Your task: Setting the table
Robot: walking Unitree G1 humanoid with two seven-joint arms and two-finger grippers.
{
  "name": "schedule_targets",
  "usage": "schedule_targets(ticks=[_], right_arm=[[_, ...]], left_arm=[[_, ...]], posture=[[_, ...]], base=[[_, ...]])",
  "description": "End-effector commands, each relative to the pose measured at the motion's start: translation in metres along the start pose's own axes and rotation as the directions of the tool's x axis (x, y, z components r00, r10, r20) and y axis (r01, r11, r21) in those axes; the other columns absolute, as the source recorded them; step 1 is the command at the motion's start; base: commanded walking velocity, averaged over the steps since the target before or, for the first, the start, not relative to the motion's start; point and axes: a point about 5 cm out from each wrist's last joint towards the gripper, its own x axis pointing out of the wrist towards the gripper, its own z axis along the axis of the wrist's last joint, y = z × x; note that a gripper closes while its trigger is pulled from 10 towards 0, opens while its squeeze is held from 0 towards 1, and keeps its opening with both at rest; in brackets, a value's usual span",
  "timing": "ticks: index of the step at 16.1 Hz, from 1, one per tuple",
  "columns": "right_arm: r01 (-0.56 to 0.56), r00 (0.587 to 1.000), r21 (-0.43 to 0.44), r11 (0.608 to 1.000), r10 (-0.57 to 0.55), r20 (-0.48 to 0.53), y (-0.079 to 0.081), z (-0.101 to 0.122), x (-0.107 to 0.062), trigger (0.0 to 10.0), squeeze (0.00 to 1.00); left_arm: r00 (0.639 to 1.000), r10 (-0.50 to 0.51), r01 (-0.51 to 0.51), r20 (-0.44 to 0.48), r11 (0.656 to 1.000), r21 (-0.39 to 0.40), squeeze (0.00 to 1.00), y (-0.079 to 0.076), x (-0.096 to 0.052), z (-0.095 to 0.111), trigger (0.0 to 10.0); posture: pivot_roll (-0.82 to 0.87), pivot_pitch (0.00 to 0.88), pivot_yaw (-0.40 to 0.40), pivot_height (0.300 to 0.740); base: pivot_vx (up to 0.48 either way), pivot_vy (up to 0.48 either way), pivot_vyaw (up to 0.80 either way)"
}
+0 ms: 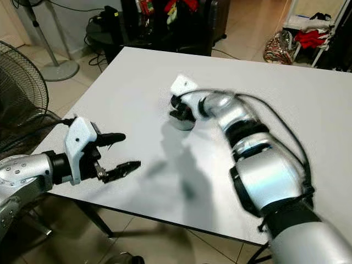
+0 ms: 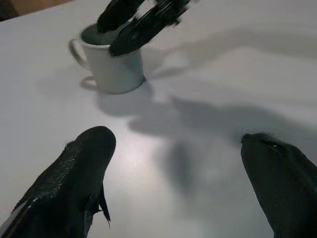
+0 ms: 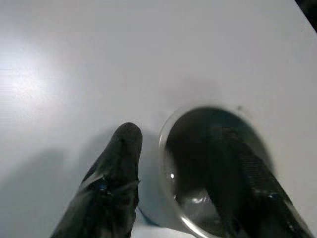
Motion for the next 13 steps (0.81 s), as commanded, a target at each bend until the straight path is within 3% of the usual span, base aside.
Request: schedule_targets(ticks=[1, 3, 5, 7, 9, 10, 11, 12, 13], right_arm=[[-0.03, 0.998, -0.026, 0.999, 0.031, 0.059, -0.009, 0.011, -0.013, 10.0, 0.99], [-0.032, 0.996, -0.024, 0.999, 0.034, 0.084, -0.014, 0.009, -0.021, 10.0, 0.99], [0.037, 0.975, 0.021, 0.999, -0.041, 0.221, -0.02, 0.008, -0.049, 10.0, 1.0], [0.105, 0.945, 0.106, 0.989, -0.132, 0.298, -0.013, 0.007, -0.068, 10.0, 1.0], [0.18, 0.901, 0.233, 0.956, -0.255, 0.351, 0.008, 0.003, -0.08, 10.0, 1.0], [0.214, 0.875, 0.278, 0.936, -0.31, 0.371, 0.028, -0.003, -0.088, 10.0, 1.0], [0.24, 0.84, 0.35, 0.905, -0.375, 0.392, 0.048, -0.006, -0.094, 10.0, 1.0], [0.256, 0.814, 0.395, 0.882, -0.417, 0.403, 0.068, -0.005, -0.101, 10.0, 1.0], [0.261, 0.809, 0.389, 0.883, -0.42, 0.411, 0.076, -0.004, -0.103, 10.0, 1.0]], left_arm=[[0.999, 0.03, -0.03, 0.012, 0.999, -0.014, 0.0, 0.002, -0.003, 0.003, 10.0], [0.999, 0.044, -0.043, 0.03, 0.998, -0.035, 0.0, 0.002, -0.003, 0.004, 10.0], [0.99, 0.103, -0.097, 0.091, 0.993, -0.071, 0.0, 0.0, 0.001, 0.009, 10.0], [0.954, 0.256, -0.249, 0.157, 0.966, -0.067, 0.0, 0.006, 0.006, 0.013, 10.0], [0.914, 0.368, -0.354, 0.168, 0.929, -0.108, 0.0, 0.006, 0.01, 0.009, 10.0], [0.877, 0.439, -0.426, 0.195, 0.898, -0.11, 0.0, 0.005, 0.011, 0.01, 10.0], [0.841, 0.502, -0.476, 0.205, 0.864, -0.165, 0.0, 0.005, 0.009, 0.01, 10.0], [0.824, 0.531, -0.495, 0.199, 0.844, -0.207, 0.0, 0.0, 0.006, 0.007, 10.0], [0.818, 0.542, -0.504, 0.193, 0.837, -0.215, 0.0, -0.002, 0.005, 0.005, 10.0]], posture=[[-0.05, 0.05, 0.038, 0.74], [-0.05, 0.034, 0.046, 0.74], [-0.06, 0.007, 0.069, 0.74], [-0.06, 0.0, 0.086, 0.74], [-0.07, 0.0, 0.094, 0.74], [-0.07, 0.0, 0.095, 0.74], [-0.08, 0.0, 0.097, 0.74], [-0.08, 0.001, 0.093, 0.74], [-0.08, 0.001, 0.093, 0.74]], base=[[0.0, 0.0, 0.0], [0.0, 0.0, 0.0], [0.0, 0.0, 0.0], [0.0, 0.0, 0.0], [0.0, 0.0, 0.0], [0.0, 0.0, 0.0], [0.0, 0.0, 0.0], [0.0, 0.0, 0.0], [0.0, 0.0, 0.0]])
